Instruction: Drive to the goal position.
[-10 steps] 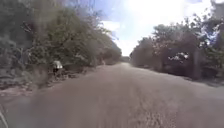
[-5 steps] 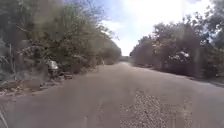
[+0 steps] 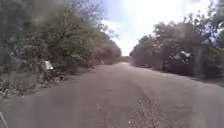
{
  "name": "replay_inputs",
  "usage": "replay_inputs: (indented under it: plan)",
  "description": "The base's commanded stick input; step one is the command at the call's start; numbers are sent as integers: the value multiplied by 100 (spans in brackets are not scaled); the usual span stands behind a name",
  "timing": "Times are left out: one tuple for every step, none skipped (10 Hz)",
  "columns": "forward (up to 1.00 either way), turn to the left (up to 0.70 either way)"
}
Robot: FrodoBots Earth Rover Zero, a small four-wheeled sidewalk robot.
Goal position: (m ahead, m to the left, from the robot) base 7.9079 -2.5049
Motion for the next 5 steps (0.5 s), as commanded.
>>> replay_inputs:
  plan:
    - [50,0]
    - [50,0]
    - [50,0]
    - [50,0]
    - [50,0]
